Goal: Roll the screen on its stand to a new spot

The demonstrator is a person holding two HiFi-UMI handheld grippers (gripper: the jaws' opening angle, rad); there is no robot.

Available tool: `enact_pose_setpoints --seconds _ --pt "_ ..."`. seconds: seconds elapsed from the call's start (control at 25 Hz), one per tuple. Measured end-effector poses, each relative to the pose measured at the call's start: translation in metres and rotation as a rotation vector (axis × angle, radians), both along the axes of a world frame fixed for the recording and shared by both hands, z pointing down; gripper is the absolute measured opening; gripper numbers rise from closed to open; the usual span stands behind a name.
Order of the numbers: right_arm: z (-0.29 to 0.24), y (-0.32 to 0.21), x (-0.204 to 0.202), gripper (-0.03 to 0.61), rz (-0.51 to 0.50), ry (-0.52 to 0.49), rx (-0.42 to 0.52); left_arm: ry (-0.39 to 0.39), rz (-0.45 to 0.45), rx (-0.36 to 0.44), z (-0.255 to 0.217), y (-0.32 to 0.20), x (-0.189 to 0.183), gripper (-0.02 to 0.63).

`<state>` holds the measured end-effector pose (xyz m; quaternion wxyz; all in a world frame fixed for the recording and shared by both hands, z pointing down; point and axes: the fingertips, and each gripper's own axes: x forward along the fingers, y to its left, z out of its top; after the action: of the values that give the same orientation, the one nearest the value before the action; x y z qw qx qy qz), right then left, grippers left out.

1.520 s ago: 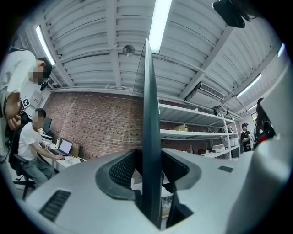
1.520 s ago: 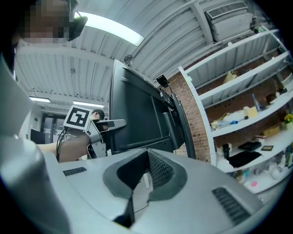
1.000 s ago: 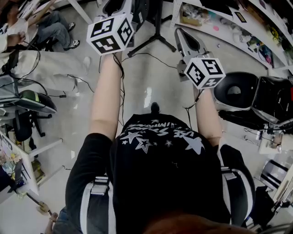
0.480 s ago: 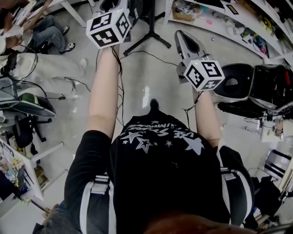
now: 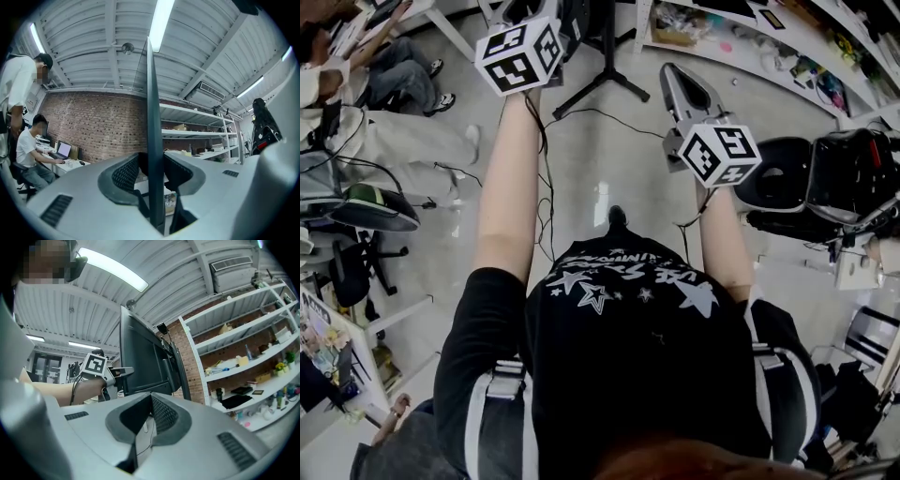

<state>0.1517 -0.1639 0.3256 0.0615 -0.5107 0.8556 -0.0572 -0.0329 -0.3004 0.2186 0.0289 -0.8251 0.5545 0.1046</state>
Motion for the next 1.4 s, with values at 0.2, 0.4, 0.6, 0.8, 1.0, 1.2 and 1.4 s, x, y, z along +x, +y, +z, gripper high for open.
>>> enact_pose_setpoints --seconds 0.2,0.4,0.6,0.8,1.0,1.2,1.4 --pt "-0.008 0.003 0.001 0.006 -0.002 -0.008 0.012 -0.055 0.008 0.018 -0.001 0.004 0.006 0.181" --pt "-0.01 0.005 -0.006 0.006 -0.016 -0.014 0.012 -0.021 0.05 0.003 0.003 0.017 0.003 0.34" --pt "-0.011 0.015 -0.02 0.006 -0.039 -0.01 0.01 -0.003 0.079 0.004 0.007 0.051 0.001 0.344" --pt "-0.011 0.034 -0.042 0.006 -0.067 0.004 0.003 0.019 0.115 -0.013 0.018 0.094 -0.006 0.343" --pt "-0.005 0.063 -0.061 0.006 -0.071 0.011 -0.015 0.056 0.246 -0.067 0.035 0.141 -0.007 0.342" --pt "0.015 0.091 -0.061 0.006 -0.037 0.025 -0.064 0.112 0.337 -0.077 0.05 0.184 -0.006 0.339" --pt "0.025 0.111 -0.058 0.006 -0.014 0.023 -0.079 0.102 0.368 -0.095 0.059 0.21 -0.007 0.27"
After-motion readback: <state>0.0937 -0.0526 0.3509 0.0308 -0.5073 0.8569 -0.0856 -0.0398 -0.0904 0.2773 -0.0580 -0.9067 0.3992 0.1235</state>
